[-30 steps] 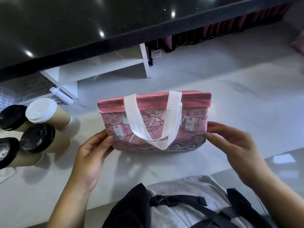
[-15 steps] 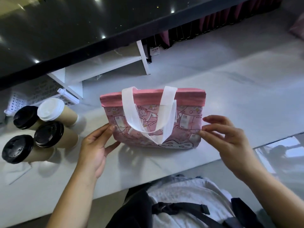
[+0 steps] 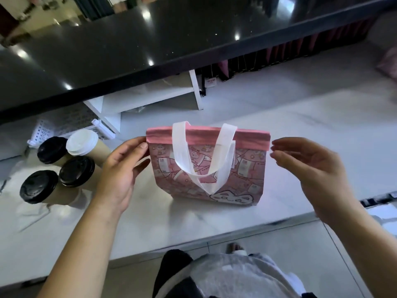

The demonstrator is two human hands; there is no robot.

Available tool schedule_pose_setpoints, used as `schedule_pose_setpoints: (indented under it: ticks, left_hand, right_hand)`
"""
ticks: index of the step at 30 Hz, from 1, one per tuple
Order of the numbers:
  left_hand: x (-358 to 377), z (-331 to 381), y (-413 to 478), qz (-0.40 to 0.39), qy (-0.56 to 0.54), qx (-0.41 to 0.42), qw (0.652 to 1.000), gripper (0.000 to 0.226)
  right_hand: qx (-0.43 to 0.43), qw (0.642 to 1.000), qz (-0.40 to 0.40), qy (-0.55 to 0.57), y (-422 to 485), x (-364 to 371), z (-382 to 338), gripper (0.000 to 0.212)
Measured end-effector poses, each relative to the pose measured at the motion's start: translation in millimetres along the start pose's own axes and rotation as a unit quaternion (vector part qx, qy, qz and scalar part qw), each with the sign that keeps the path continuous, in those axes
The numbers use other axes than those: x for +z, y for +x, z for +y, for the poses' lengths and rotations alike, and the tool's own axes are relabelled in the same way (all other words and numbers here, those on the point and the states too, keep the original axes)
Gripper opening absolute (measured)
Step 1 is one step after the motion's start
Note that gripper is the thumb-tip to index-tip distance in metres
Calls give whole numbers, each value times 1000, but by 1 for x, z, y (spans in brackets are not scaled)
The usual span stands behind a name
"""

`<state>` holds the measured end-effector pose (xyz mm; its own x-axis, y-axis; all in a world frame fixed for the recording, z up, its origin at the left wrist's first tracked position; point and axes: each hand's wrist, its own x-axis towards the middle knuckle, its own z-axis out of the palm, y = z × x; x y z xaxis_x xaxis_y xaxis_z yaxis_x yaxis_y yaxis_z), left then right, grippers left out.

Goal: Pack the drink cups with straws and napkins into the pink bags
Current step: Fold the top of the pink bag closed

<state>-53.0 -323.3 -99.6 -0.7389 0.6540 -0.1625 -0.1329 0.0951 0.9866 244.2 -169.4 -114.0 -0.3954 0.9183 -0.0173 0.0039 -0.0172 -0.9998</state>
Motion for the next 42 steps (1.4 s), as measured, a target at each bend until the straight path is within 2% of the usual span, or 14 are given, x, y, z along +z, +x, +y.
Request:
schedule_pose_setpoints:
  ticks: [6, 9, 13, 16, 17, 18, 21, 22, 25, 28, 32, 36, 39, 42]
  left_hand:
    - [1, 13, 14, -26, 14, 1, 1000, 18]
    - [-4, 16, 22, -53, 21, -11, 998, 19]
    - [-8, 23, 31, -80, 3, -26, 996, 23]
    - [-7, 36, 38, -109, -23, -27, 993, 32]
    - [-6, 42, 40, -118, -27, -22, 992, 32]
    - [-5, 50, 42, -124, -27, -13, 992, 32]
    - [5, 82, 45, -127, -10, 39, 991, 28]
    - [10, 95, 46, -124, -8, 62, 990, 25]
    - [29, 143, 57, -123, 2, 119, 985, 20]
    - [52, 191, 79, -126, 0, 153, 980, 18]
    - [87, 247, 115, -135, 19, 176, 975, 17]
    - [128, 290, 150, -101, 63, 183, 976, 21]
    - [166, 308, 167, -55, 121, 163, 978, 15]
    - [204, 310, 181, -36, 127, 125, 983, 15]
  right_hand:
    - [13, 1000, 24, 7, 10, 21, -18, 22]
    - [48, 998, 41, 9, 14, 29, -25, 12]
    - [92, 996, 21, -9, 21, 39, -41, 4]
    - [76, 997, 10, -1, 29, 37, -61, 57]
    - [57, 998, 18, -9, 33, 35, -69, 67]
    - [40, 999, 21, -14, 37, 34, -79, 67]
    - [-17, 998, 55, -17, 54, 28, -114, 28]
    - [-39, 997, 57, -21, 63, 26, -126, 22]
    - [-85, 994, 60, -12, 90, 19, -163, 19]
    - [-106, 993, 40, -1, 126, 9, -201, 5]
    - [-84, 996, -24, 11, 182, -11, -243, 9]
    - [-67, 997, -43, 7, 236, -31, -269, 21]
    - [-72, 996, -56, 1, 265, -48, -276, 17]
    - [-71, 995, -63, -18, 289, -63, -273, 14]
